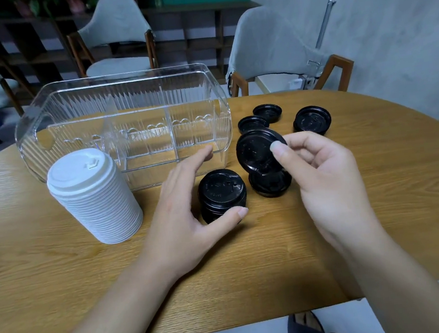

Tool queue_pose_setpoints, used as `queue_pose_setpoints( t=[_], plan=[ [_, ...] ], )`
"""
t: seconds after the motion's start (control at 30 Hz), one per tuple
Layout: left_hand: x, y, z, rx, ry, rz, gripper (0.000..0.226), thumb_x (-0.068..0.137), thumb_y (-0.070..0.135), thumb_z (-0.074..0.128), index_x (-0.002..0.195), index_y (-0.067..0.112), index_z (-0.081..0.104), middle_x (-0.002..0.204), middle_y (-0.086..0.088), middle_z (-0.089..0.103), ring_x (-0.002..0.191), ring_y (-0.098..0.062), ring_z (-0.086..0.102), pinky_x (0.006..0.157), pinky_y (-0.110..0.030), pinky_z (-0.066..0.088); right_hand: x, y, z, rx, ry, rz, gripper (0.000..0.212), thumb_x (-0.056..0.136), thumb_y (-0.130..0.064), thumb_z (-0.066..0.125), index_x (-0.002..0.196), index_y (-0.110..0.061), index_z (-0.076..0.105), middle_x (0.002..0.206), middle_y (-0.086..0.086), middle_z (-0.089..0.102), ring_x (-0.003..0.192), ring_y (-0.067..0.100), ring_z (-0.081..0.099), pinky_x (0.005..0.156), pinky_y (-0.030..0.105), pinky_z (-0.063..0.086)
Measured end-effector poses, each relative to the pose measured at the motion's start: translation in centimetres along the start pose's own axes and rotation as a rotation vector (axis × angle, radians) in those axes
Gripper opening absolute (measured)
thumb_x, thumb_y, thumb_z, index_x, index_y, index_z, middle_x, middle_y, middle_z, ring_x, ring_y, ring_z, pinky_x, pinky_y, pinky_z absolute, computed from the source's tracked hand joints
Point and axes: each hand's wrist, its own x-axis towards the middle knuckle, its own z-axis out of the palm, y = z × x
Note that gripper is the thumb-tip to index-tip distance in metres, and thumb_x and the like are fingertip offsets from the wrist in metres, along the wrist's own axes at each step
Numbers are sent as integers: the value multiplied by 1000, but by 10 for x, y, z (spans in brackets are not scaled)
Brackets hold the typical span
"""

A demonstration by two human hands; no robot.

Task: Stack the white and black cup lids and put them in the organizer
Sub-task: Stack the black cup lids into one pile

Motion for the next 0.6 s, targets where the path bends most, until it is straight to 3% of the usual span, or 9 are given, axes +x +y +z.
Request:
queue_pose_setpoints(
  t=[0.13, 0.23, 0.37, 0.47, 0.6],
  plan=[
    [0, 0, 2, 10, 83, 139, 101, 88, 46, 94, 170, 27, 38, 166, 12, 52, 157, -16, 49, 129, -53, 40, -2, -4, 10, 272, -90, 150, 26, 108, -16, 67, 133, -13, 69, 113, 15, 83, 112, 32, 79, 105, 45, 59],
    [0, 0, 3, -4, 112, 194, 102, 88, 44, 94, 170, 23, 38, 163, 9, 55, 154, -19, 52, 127, -53, 41, -4, -4, 17, 296, -145, 176, 22, 108, -15, 65, 129, -11, 71, 112, 15, 83, 108, 28, 79, 100, 43, 56],
    [1, -2, 2, 26, 131, 218, 89, 88, 46, 96, 161, 15, 56, 154, 9, 62, 145, -18, 56, 124, -43, 43, -8, -4, 24, 284, -184, 166, 21, 110, -14, 63, 127, -8, 73, 112, 13, 84, 109, 25, 79, 99, 37, 60],
    [1, 0, 1, 12, 168, 190, 83, 85, 47, 96, 154, 17, 62, 146, 12, 64, 139, -15, 57, 119, -28, 40, -9, -6, 25, 98, -164, 50, 23, 105, -21, 72, 127, -17, 77, 116, 2, 83, 112, 18, 78, 100, 36, 61],
    [1, 0, 2, 16, 231, 146, 73, 87, 49, 94, 147, 19, 64, 139, 19, 63, 131, -13, 58, 113, -24, 41, -15, -6, 23, -348, -192, -190, 62, 85, -46, 90, 142, -36, 67, 139, -18, 63, 133, 9, 61, 111, 33, 51]
  ],
)
